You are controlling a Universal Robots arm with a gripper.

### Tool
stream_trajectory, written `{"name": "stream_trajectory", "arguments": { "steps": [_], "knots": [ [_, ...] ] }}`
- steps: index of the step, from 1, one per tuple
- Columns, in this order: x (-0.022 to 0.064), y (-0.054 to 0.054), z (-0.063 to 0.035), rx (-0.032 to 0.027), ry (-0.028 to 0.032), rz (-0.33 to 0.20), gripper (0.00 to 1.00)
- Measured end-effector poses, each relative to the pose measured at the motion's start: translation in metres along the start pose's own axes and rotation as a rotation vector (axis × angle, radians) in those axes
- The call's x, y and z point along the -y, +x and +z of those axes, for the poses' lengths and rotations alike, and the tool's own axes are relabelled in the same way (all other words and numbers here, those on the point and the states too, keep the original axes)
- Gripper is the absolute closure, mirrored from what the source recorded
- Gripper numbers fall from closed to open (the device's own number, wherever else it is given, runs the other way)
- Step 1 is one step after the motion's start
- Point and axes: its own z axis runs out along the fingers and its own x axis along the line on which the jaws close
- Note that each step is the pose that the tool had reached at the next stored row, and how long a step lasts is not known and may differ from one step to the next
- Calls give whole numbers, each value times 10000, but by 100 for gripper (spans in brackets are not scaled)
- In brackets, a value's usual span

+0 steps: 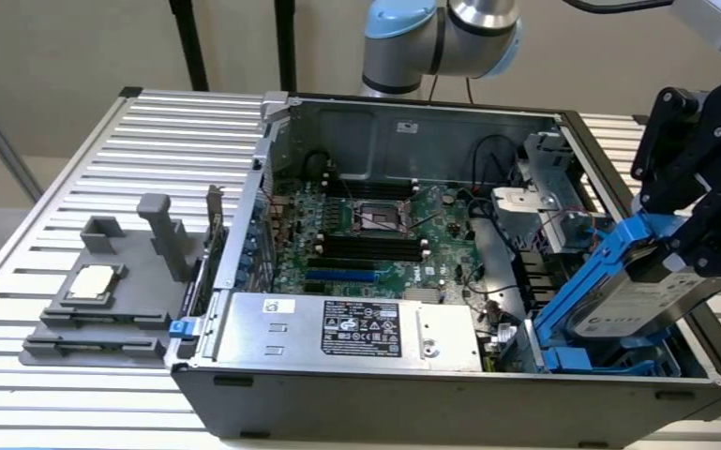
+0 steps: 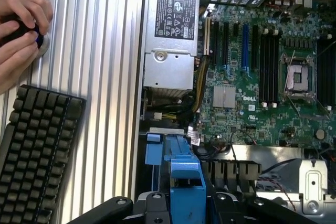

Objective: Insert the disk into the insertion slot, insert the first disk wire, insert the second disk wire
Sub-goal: 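Insert the disk into the insertion slot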

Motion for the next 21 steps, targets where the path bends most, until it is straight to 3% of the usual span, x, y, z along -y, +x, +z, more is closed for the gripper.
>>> {"name": "stream_trajectory", "arguments": {
  "steps": [6,8,12,17,21],
  "knots": [
    [-10,10,31,33,0,-29,67],
    [-13,18,44,71,0,-52,67],
    [-20,33,75,225,0,-120,67],
    [-21,57,110,459,3,-219,67],
    [-20,79,124,553,-1,-311,67]
  ]
}}
